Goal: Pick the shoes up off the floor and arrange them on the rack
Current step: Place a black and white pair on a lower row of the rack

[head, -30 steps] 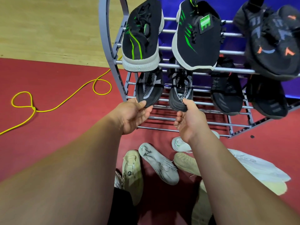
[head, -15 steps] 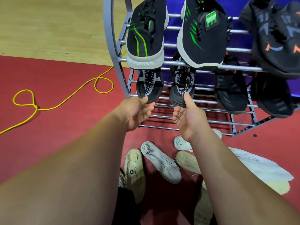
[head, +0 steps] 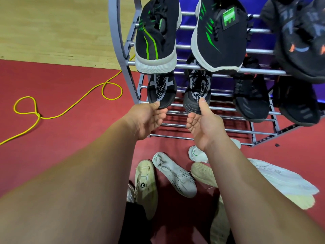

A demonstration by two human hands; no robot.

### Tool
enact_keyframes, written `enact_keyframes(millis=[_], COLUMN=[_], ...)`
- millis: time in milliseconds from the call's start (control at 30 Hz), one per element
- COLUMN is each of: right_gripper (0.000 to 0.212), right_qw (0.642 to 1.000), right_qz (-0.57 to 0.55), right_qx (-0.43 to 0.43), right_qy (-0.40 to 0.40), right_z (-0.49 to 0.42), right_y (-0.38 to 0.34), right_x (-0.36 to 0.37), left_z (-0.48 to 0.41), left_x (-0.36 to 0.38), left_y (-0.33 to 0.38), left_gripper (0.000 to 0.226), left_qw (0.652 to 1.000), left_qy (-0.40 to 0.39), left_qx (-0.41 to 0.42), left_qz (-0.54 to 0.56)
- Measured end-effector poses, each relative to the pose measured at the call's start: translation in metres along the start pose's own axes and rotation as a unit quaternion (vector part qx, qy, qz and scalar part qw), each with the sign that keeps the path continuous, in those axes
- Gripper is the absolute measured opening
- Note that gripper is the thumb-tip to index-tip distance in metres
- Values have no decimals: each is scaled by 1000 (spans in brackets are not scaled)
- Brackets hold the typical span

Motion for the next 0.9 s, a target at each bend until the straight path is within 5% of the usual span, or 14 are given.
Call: enact_keyframes(millis=[367, 667, 900], right_gripper=[55, 47, 19], right_qw=[1000, 978, 927], right_qz=[0, 188, 365], right_qx=[4, 78, -81], right_qy=[5, -41, -25], right_z=[-4, 44, 126], right_y=[0, -36, -100], right_x=[1, -37, -102], left_z=[-3, 33, 102], left_x=[-3, -4, 36], left_y=[-1, -9, -16], left_gripper=[24, 27, 20], left_qw=[1000, 991, 973], left_qy=[-1, 11, -19], left_qx=[-10, -34, 36], left_qz=[-18, -127, -226])
Point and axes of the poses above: each hand's wrist, its own z-axis away from the middle knuckle, its own x-axis out of the palm, y = z × x, the point moved 9 cm from there along -z, towards the middle knuckle, and after that the axes turned 1 degree about -x, right-handed, at the moved point
